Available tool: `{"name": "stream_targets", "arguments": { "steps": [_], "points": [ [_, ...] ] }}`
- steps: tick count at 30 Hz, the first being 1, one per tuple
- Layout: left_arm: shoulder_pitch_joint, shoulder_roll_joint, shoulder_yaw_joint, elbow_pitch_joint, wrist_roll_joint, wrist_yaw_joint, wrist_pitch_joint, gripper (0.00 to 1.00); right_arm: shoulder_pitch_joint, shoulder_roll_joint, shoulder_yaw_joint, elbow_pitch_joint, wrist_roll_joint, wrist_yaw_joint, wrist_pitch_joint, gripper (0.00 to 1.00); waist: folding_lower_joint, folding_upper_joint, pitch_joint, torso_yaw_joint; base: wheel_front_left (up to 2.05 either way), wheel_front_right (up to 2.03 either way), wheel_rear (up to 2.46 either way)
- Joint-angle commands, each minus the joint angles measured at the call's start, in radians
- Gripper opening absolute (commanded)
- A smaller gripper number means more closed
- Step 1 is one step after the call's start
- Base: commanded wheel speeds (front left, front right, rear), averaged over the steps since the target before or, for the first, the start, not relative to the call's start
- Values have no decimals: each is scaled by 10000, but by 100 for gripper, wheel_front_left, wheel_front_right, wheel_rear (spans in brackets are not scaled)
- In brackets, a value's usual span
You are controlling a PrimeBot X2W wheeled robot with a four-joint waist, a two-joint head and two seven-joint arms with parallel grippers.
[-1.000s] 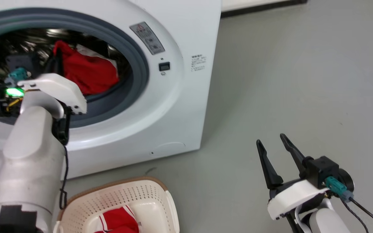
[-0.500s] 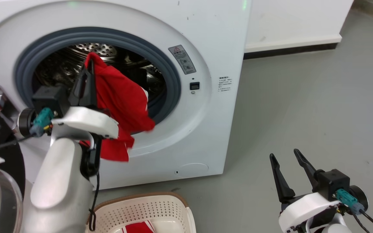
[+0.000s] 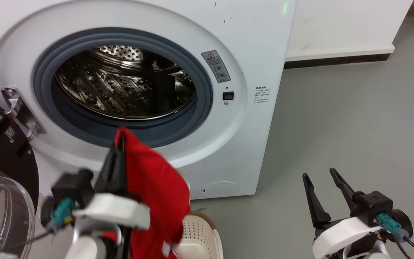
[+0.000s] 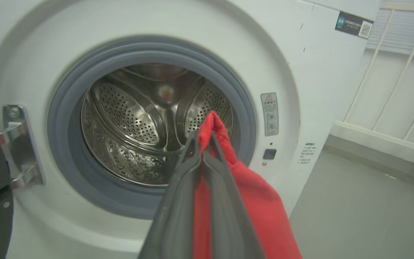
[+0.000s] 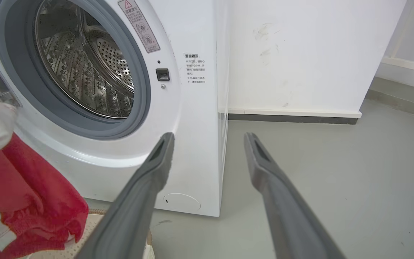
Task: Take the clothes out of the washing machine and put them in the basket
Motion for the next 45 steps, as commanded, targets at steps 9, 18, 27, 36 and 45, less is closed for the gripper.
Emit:
{"name": "stream_targets", "arguments": {
  "steps": [9,18,27,36,45],
  "points": [
    [1537,-791,-604,3325,-808,-259,-318,0,-170,4,169,76,203,-5,-130,100,1,0,723,41,0,0,0],
    [-660,-1138,-874,7643,-1286,-879,-1304,0,-851,2,572,255,292,-7,-333,100,1,0,2049,-85,0,0,0],
    [-3280,-1139,-711,11019,-1463,-950,-1681,0,-1806,2,1060,266,351,-7,-559,100,1,0,4184,-720,0,0,0],
    [-4192,-672,-367,12502,-1366,-897,-1684,0,-2434,4,1328,315,433,-7,-831,100,1,0,5646,-1098,0,0,0],
    [-4568,-581,-441,13296,-1390,-978,-1685,100,-2753,2,1494,686,515,-7,-1021,100,1,0,5837,-1060,0,0,0]
  ]
}}
